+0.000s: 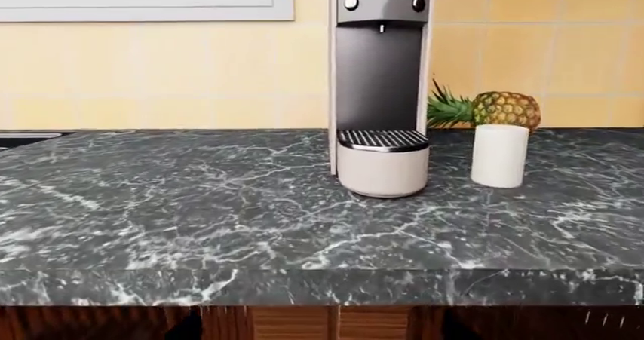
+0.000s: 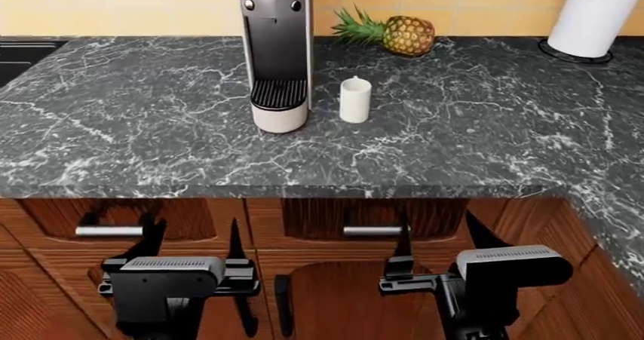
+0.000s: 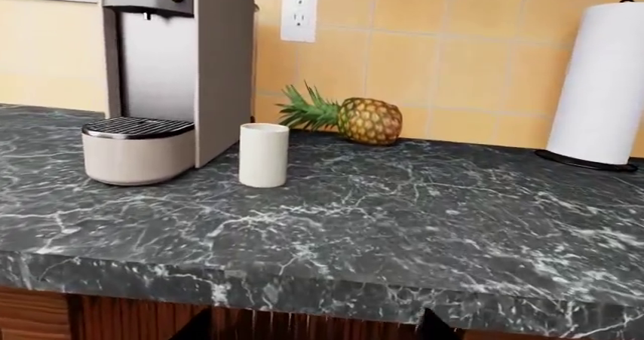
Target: A wet mug is on the counter and needs to be dried. Pick it up and place it upside down in the open cabinet.
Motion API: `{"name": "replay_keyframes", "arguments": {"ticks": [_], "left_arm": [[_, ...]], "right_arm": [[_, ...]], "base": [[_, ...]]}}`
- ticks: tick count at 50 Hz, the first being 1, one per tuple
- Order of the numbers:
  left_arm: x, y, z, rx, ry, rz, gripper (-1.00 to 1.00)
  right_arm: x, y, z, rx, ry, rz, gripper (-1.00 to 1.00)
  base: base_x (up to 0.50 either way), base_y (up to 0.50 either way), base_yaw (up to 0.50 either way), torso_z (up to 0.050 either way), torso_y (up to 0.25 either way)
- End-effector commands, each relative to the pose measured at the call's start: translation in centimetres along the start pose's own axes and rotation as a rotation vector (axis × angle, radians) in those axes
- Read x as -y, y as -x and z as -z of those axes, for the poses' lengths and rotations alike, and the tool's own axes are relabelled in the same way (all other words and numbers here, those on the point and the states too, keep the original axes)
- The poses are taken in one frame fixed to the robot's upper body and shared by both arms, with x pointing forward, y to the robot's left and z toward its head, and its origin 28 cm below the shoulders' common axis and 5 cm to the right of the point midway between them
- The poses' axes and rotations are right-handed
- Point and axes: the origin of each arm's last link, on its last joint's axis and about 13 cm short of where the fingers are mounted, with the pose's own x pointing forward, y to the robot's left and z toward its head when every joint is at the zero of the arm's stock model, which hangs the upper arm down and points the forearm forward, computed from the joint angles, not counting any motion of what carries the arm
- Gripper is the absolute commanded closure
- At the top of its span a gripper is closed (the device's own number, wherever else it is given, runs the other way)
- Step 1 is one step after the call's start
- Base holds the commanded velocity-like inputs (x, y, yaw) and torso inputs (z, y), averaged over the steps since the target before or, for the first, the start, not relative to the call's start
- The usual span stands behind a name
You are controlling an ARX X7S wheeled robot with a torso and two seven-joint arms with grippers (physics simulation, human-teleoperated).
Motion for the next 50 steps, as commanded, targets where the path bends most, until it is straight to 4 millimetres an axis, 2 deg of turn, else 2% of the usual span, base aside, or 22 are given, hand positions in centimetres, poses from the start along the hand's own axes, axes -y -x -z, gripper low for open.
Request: {"name": "replay_keyframes", "arguments": {"ticks": [1, 25, 38, 50], "left_arm": [[-0.05, 0.15, -0.27, 0.01, 0.0, -0.009, -1.0], [-0.14, 0.29, -0.38, 0.033, 0.0, -0.026, -1.0], [-0.21, 0.4, -0.5, 0.052, 0.005, -0.044, -1.0], [-0.19, 0.51, -0.69, 0.059, 0.003, -0.041, -1.0]], "right_arm": [[0.02, 0.05, -0.16, 0.002, 0.001, 0.003, -1.0], [0.17, 0.33, -0.35, 0.026, -0.016, 0.02, -1.0], [0.18, 0.54, -0.61, 0.042, -0.033, 0.02, -1.0], [0.13, 0.6, -0.56, 0.03, -0.034, -0.014, -1.0]], "base": [[0.5, 0.04, 0.0, 0.05, 0.0], [0.5, 0.04, 0.0, 0.05, 0.0], [0.05, -0.02, 0.0, 0.0, 0.0], [0.4, 0.0, 0.0, 0.0, 0.0]]}}
